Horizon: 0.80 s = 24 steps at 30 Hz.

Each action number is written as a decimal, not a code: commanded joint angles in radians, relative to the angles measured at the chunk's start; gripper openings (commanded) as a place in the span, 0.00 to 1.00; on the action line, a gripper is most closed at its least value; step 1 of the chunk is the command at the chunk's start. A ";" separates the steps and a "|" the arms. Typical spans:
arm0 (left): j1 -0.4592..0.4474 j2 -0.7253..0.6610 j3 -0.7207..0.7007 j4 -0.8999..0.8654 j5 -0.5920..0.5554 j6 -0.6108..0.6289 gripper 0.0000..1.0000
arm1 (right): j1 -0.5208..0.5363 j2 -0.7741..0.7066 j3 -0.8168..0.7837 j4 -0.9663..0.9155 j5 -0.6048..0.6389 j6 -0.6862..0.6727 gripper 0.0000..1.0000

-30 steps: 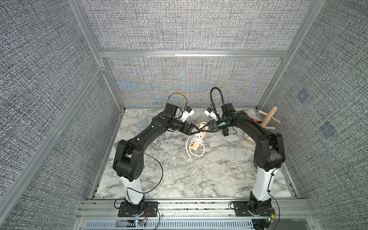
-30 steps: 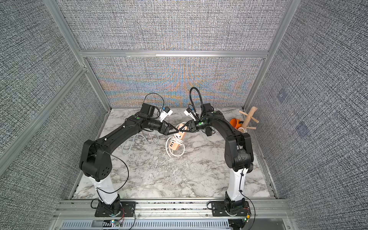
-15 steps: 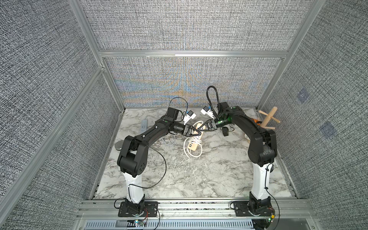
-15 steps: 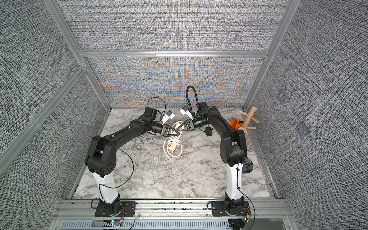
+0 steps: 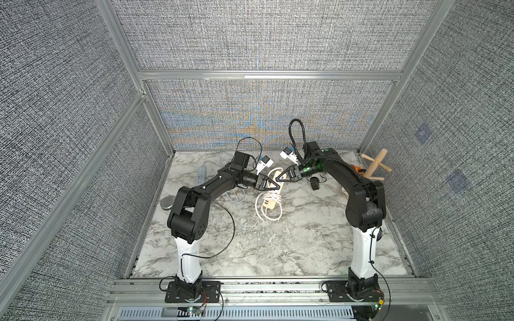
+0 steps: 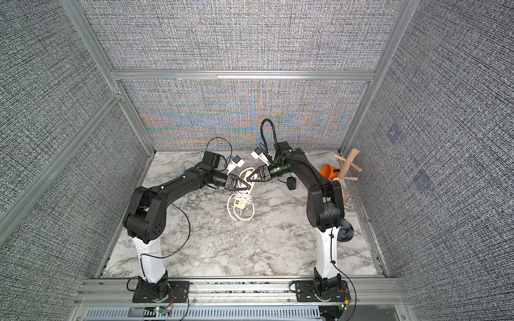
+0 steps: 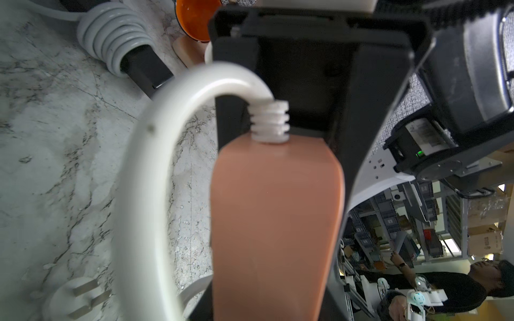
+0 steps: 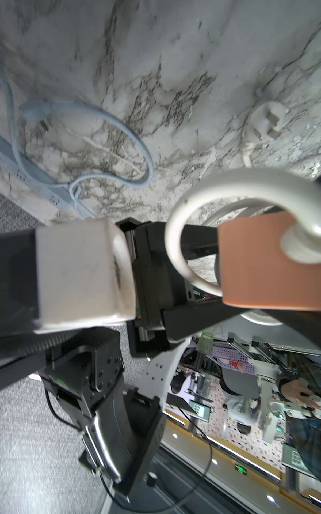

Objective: Unwrap the cord wrapped around the power strip
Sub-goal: Unwrap the power cord from the power strip.

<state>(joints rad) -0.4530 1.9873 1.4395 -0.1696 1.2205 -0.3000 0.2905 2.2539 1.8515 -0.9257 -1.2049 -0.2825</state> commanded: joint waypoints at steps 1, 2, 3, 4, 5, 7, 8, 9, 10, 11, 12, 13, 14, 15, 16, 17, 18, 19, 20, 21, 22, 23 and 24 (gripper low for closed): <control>0.019 0.039 -0.023 0.151 -0.122 -0.209 0.00 | -0.010 -0.046 -0.020 0.155 0.123 0.169 0.72; 0.026 0.045 -0.037 0.196 -0.134 -0.259 0.00 | -0.022 -0.066 -0.035 0.203 0.165 0.219 0.78; 0.037 0.052 -0.061 0.260 -0.150 -0.324 0.00 | -0.035 -0.096 -0.059 0.260 0.202 0.266 0.83; 0.046 0.054 -0.082 0.324 -0.163 -0.377 0.00 | -0.051 -0.126 -0.089 0.317 0.233 0.307 0.88; 0.053 0.055 -0.101 0.370 -0.176 -0.413 0.00 | -0.062 -0.154 -0.117 0.364 0.267 0.338 0.91; 0.065 0.050 -0.137 0.445 -0.218 -0.476 0.00 | -0.082 -0.215 -0.181 0.443 0.357 0.386 0.98; 0.069 0.048 -0.146 0.468 -0.236 -0.498 0.00 | -0.089 -0.240 -0.209 0.462 0.384 0.394 0.98; 0.072 0.043 -0.158 0.493 -0.258 -0.525 0.00 | -0.095 -0.272 -0.252 0.494 0.412 0.402 0.98; 0.074 0.038 -0.172 0.531 -0.276 -0.558 0.00 | -0.097 -0.307 -0.308 0.533 0.442 0.414 0.98; 0.074 0.034 -0.184 0.567 -0.292 -0.587 0.00 | -0.097 -0.342 -0.363 0.569 0.466 0.424 0.98; 0.074 0.028 -0.196 0.610 -0.310 -0.622 0.00 | -0.097 -0.383 -0.433 0.613 0.492 0.442 0.98; 0.076 0.024 -0.209 0.651 -0.331 -0.659 0.00 | -0.096 -0.427 -0.513 0.671 0.513 0.475 0.98; 0.076 0.020 -0.221 0.694 -0.349 -0.688 0.00 | -0.096 -0.469 -0.592 0.734 0.520 0.514 0.98; 0.076 0.016 -0.237 0.739 -0.373 -0.728 0.00 | -0.093 -0.515 -0.689 0.826 0.522 0.565 0.98; 0.076 0.015 -0.248 0.782 -0.393 -0.764 0.00 | -0.087 -0.556 -0.787 0.902 0.528 0.612 0.98; 0.076 0.014 -0.258 0.817 -0.410 -0.793 0.00 | -0.080 -0.585 -0.849 0.944 0.543 0.642 0.98; 0.076 0.013 -0.269 0.851 -0.432 -0.835 0.00 | -0.068 -0.613 -0.913 0.992 0.558 0.673 0.97; 0.076 0.014 -0.281 0.892 -0.448 -0.874 0.00 | -0.054 -0.634 -0.967 1.034 0.563 0.697 0.94; 0.076 0.016 -0.290 0.925 -0.462 -0.908 0.00 | -0.040 -0.646 -1.002 1.059 0.564 0.714 0.92; 0.076 0.016 -0.300 0.958 -0.478 -0.942 0.00 | -0.024 -0.651 -1.033 1.081 0.565 0.727 0.90; 0.077 0.019 -0.307 0.979 -0.490 -0.969 0.00 | -0.009 -0.650 -1.058 1.102 0.570 0.739 0.88; 0.076 0.018 -0.311 0.985 -0.498 -0.986 0.00 | 0.001 -0.643 -1.088 1.123 0.570 0.753 0.84; 0.076 0.016 -0.318 0.990 -0.507 -0.998 0.00 | 0.006 -0.627 -1.103 1.145 0.570 0.776 0.79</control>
<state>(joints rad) -0.3771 2.0129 1.1290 0.6682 0.7643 -1.1854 0.2821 1.6108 0.7837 0.0494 -0.6621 0.3992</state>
